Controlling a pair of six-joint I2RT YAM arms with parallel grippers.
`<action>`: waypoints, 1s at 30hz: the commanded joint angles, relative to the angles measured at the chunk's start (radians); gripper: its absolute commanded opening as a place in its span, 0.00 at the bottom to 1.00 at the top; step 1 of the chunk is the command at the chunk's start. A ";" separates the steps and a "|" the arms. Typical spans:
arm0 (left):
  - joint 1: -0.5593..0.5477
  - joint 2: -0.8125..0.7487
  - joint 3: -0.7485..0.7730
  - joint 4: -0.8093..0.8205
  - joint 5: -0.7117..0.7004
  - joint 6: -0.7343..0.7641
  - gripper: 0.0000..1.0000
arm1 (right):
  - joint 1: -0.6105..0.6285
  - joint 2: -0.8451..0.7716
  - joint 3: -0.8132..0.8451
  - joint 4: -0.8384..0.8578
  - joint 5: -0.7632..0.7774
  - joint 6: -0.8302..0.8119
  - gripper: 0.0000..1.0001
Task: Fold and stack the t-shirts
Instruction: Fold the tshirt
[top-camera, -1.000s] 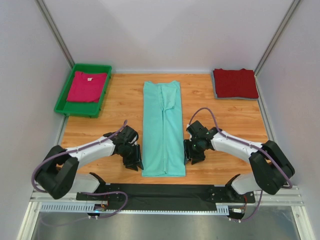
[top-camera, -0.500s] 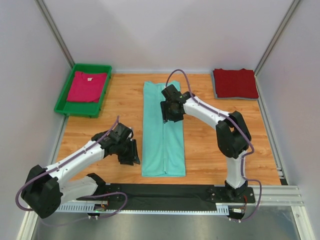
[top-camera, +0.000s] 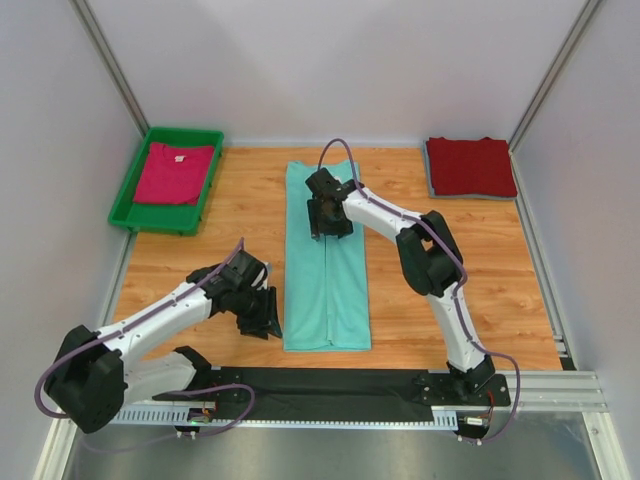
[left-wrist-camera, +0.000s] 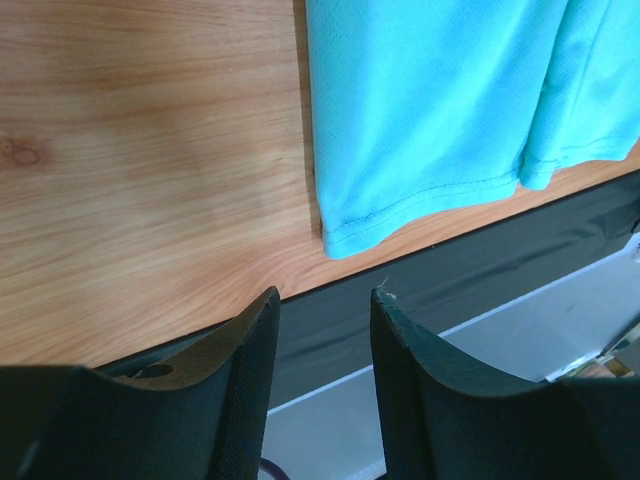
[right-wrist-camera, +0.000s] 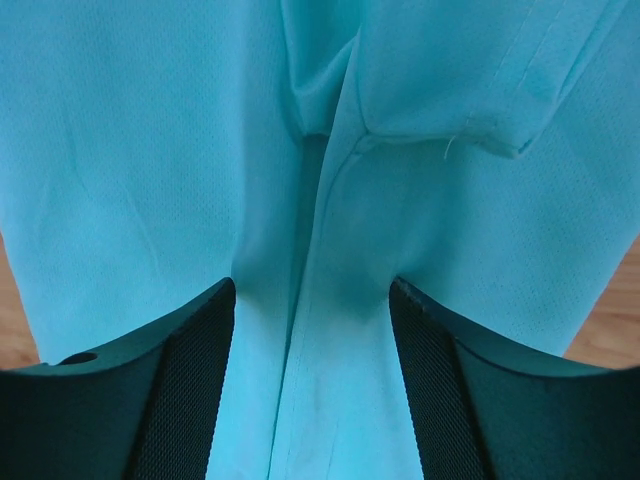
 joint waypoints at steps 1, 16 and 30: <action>-0.001 0.017 0.038 -0.002 0.004 0.017 0.49 | 0.000 0.089 0.098 -0.015 0.093 0.026 0.65; 0.031 0.172 0.144 0.091 0.044 0.002 0.50 | -0.021 -0.118 0.121 -0.072 0.190 -0.048 0.68; 0.052 0.292 0.171 0.191 -0.022 -0.004 0.50 | -0.234 -0.679 -0.751 0.127 -0.367 -0.178 0.89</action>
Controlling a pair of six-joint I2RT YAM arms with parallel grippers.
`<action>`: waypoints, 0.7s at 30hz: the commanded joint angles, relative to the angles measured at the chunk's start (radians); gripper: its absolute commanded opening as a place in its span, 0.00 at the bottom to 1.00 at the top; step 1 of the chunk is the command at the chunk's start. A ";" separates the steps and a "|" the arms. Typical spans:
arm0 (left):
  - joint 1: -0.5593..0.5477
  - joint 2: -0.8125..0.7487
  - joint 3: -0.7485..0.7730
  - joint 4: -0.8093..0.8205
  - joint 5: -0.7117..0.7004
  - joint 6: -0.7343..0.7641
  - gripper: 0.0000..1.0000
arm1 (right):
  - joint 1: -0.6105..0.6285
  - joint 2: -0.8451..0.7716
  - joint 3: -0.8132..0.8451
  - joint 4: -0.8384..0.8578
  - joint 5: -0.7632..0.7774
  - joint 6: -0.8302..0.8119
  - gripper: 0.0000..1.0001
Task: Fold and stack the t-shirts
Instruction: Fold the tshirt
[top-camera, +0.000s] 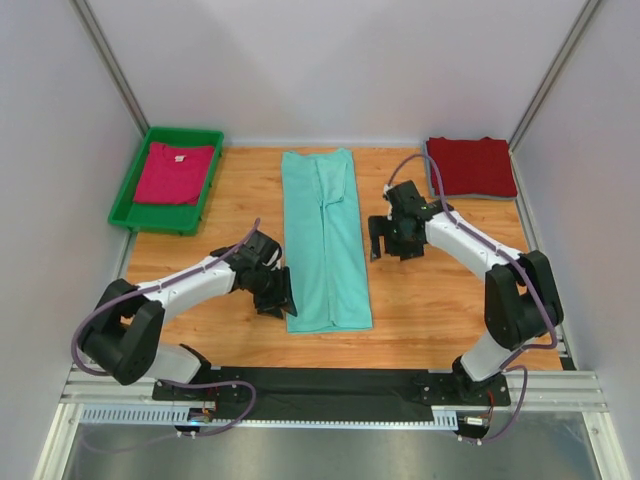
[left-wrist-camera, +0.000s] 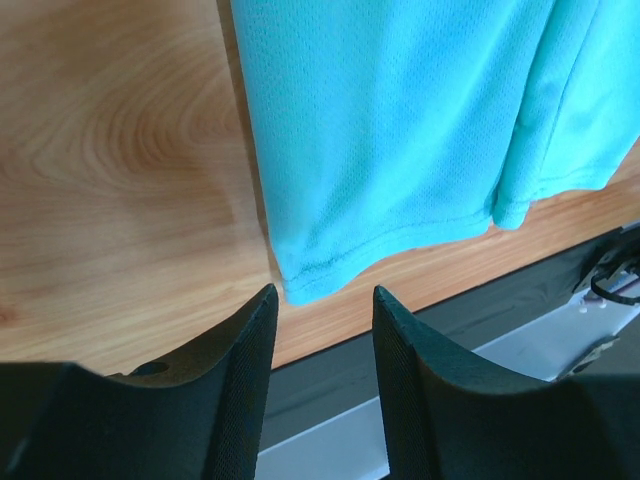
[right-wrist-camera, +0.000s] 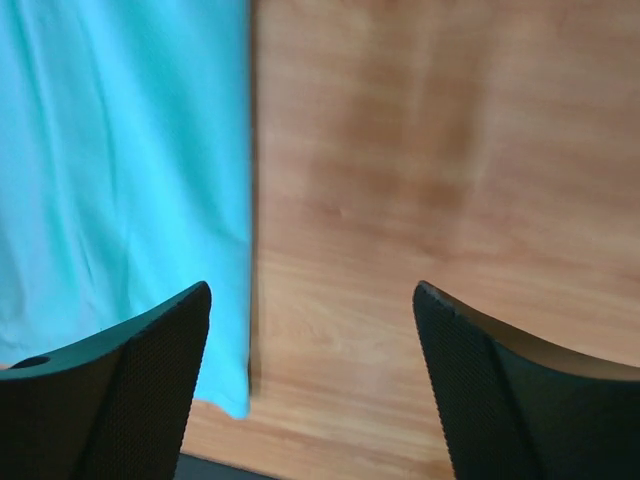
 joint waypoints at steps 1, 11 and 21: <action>0.031 0.039 0.065 0.015 -0.038 0.030 0.50 | -0.055 -0.066 -0.186 0.113 -0.336 -0.035 0.81; 0.098 0.154 0.049 0.075 0.058 0.085 0.48 | -0.086 -0.083 -0.373 0.233 -0.561 0.031 0.58; 0.099 0.168 0.003 0.093 0.055 0.084 0.46 | -0.084 -0.093 -0.476 0.308 -0.605 0.072 0.54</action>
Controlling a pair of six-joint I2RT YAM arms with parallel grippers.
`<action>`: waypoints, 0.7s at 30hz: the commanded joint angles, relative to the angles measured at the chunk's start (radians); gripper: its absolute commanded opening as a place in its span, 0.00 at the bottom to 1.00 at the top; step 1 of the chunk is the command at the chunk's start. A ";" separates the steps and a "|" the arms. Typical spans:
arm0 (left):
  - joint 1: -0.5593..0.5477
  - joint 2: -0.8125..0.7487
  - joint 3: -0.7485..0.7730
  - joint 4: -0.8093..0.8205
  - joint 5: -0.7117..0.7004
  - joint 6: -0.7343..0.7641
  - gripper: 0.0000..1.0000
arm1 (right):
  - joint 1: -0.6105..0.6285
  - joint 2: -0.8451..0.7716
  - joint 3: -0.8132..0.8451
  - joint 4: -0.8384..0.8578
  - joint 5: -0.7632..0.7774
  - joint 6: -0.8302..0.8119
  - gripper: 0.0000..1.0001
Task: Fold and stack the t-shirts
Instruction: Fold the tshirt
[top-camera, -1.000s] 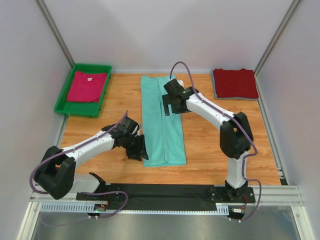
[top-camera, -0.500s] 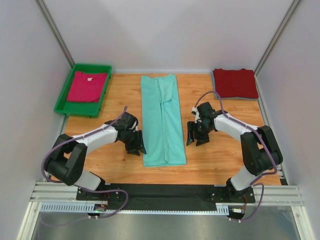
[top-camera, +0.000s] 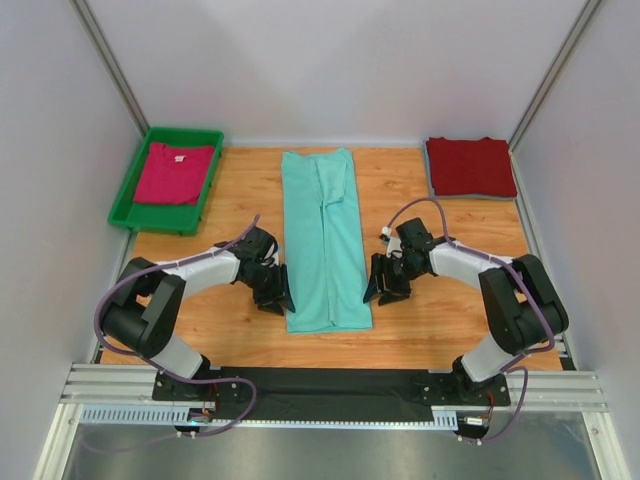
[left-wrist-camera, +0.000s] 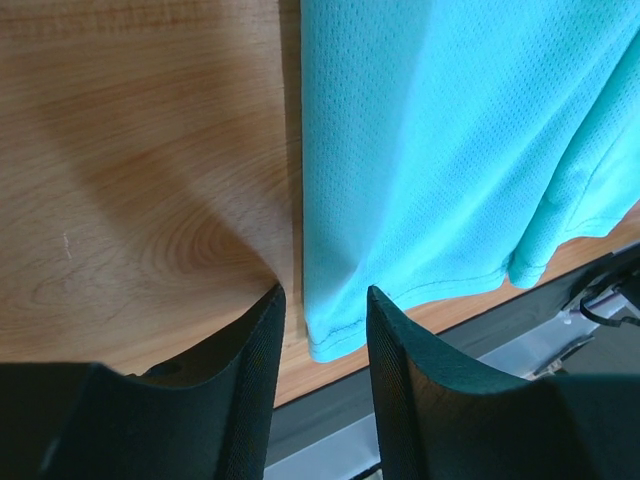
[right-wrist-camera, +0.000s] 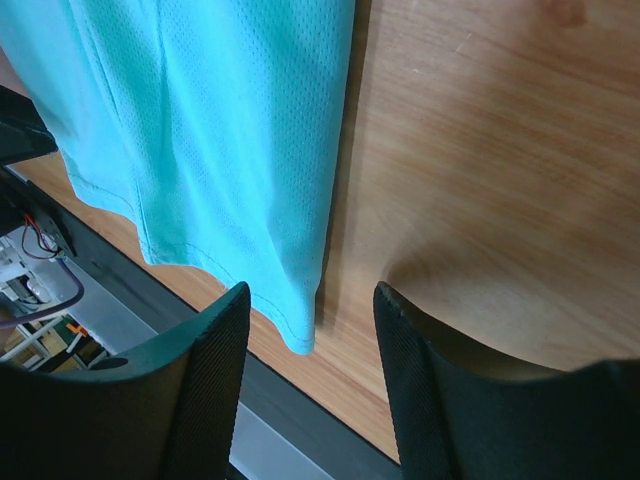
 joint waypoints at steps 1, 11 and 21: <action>0.000 -0.003 -0.042 0.031 -0.012 0.009 0.46 | -0.002 -0.038 -0.031 0.071 -0.036 0.023 0.54; 0.000 0.036 -0.057 0.062 -0.024 -0.014 0.42 | -0.002 0.005 -0.079 0.129 -0.062 0.043 0.48; 0.000 0.051 -0.068 0.057 -0.059 -0.033 0.37 | -0.002 0.053 -0.088 0.160 -0.088 0.048 0.43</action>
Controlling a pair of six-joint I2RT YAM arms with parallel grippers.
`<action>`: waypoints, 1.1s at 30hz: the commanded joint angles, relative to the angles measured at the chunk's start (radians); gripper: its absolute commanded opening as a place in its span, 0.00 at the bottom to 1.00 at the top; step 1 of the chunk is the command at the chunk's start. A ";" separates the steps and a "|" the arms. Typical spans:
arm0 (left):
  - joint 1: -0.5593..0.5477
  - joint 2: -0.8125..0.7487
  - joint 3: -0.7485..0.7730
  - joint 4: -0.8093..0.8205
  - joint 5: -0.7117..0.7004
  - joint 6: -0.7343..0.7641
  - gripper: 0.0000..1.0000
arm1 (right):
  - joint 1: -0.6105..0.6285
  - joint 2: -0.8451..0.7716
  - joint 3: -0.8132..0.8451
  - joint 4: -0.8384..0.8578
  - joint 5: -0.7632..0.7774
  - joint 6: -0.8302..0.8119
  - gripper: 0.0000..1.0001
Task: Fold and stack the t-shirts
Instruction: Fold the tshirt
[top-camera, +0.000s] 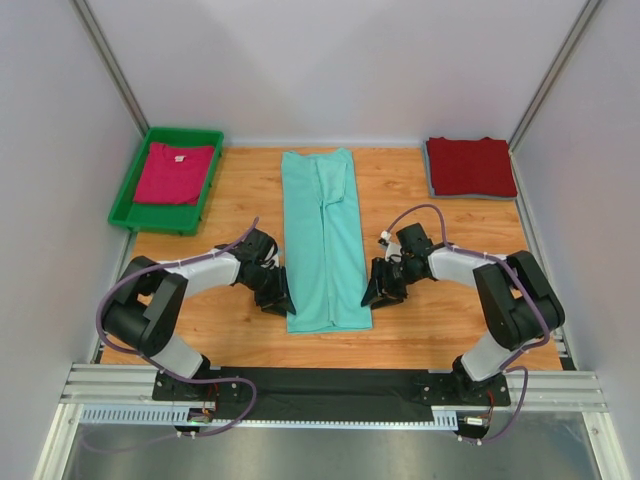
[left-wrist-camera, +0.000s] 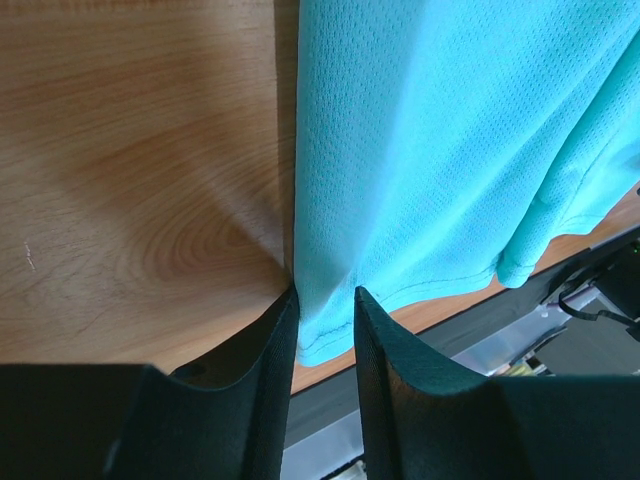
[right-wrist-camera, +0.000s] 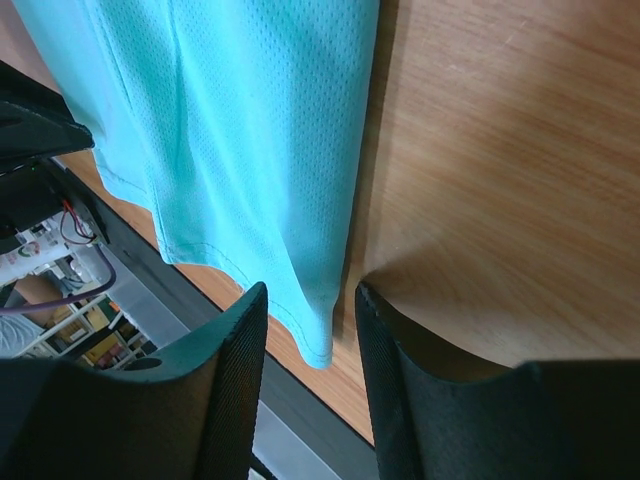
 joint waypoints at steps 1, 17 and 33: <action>0.000 0.043 -0.037 0.008 -0.104 0.010 0.37 | -0.004 0.028 -0.018 0.046 0.006 -0.002 0.43; 0.001 0.087 -0.023 0.000 -0.119 0.026 0.24 | -0.002 0.066 -0.060 0.098 -0.014 0.018 0.34; -0.031 -0.054 -0.176 0.053 -0.068 -0.055 0.00 | -0.002 -0.054 -0.212 0.158 0.013 0.068 0.00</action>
